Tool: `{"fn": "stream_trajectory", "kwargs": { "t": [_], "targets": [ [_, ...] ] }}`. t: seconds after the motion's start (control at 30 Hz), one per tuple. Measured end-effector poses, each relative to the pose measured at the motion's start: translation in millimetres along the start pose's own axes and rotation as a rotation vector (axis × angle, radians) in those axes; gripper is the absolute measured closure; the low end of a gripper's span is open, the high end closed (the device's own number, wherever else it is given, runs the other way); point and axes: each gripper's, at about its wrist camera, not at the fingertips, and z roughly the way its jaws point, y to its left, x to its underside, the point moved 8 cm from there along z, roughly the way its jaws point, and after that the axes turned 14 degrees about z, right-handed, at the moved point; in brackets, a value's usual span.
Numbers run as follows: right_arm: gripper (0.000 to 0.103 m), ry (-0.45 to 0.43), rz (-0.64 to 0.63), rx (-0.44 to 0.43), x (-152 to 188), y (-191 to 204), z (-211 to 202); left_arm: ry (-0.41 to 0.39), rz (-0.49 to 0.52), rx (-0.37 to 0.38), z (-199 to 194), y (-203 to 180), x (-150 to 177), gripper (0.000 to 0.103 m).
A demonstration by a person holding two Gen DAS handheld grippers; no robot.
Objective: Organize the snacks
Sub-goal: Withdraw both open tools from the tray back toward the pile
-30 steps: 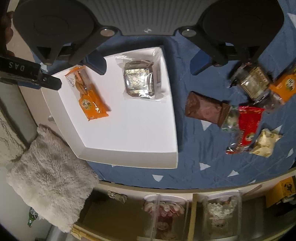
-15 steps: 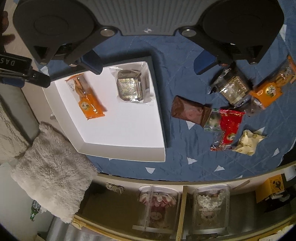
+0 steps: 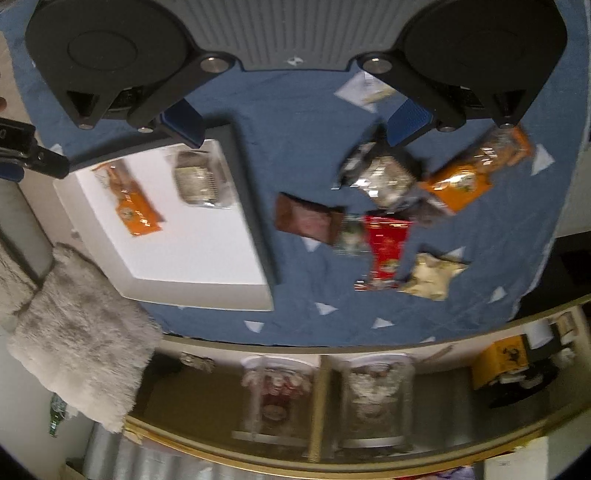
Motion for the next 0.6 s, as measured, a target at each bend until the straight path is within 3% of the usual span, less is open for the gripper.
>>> {"fn": "stream_trajectory", "kwargs": {
  "t": [0.37,0.6],
  "targets": [
    [0.0,0.019,-0.129,-0.105,25.9,58.7,10.3,-0.03,-0.073,-0.067,-15.1,76.2,14.3,0.0],
    [0.0,0.045,-0.172,-0.219,53.2,108.5,13.6,-0.052,-0.147,-0.062,-9.5,117.1,20.4,0.0]
  ]
}}
